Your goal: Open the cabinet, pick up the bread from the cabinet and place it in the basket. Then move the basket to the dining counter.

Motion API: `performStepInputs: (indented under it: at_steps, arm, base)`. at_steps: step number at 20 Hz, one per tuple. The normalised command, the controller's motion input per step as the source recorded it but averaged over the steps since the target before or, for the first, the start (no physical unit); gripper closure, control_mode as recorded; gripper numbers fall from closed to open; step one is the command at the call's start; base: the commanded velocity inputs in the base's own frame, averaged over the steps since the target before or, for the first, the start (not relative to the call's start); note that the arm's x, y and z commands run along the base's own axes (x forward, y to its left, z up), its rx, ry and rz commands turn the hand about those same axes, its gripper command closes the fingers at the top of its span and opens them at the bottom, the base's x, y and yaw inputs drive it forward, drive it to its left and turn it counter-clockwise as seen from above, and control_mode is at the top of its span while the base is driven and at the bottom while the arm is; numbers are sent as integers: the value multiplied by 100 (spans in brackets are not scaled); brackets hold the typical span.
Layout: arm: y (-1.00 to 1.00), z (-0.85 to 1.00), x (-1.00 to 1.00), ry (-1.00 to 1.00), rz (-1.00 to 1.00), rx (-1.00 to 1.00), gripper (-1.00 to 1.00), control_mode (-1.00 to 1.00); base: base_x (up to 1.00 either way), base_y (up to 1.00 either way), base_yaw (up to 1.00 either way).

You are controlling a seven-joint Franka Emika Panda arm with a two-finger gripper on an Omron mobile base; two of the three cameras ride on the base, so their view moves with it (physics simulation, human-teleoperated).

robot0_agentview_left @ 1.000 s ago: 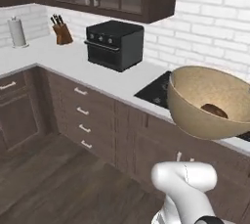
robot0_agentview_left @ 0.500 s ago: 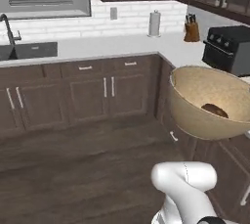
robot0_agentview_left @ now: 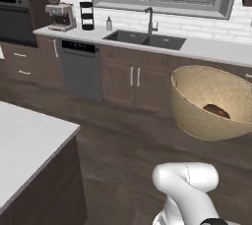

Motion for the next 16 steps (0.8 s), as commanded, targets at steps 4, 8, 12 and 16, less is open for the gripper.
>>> performStepInputs:
  at_steps: [4,8,12,16]
  arm:
    - [0,0,0,0,0,0,100,100]
    - [0,0,0,0,0,0,100,100]
    - [0,0,0,0,0,0,100,100]
    - [0,0,0,0,0,0,100,100]
  base:
    - [0,0,100]
    - [0,0,100]
    - [42,11,90]
    - [100,6,25]
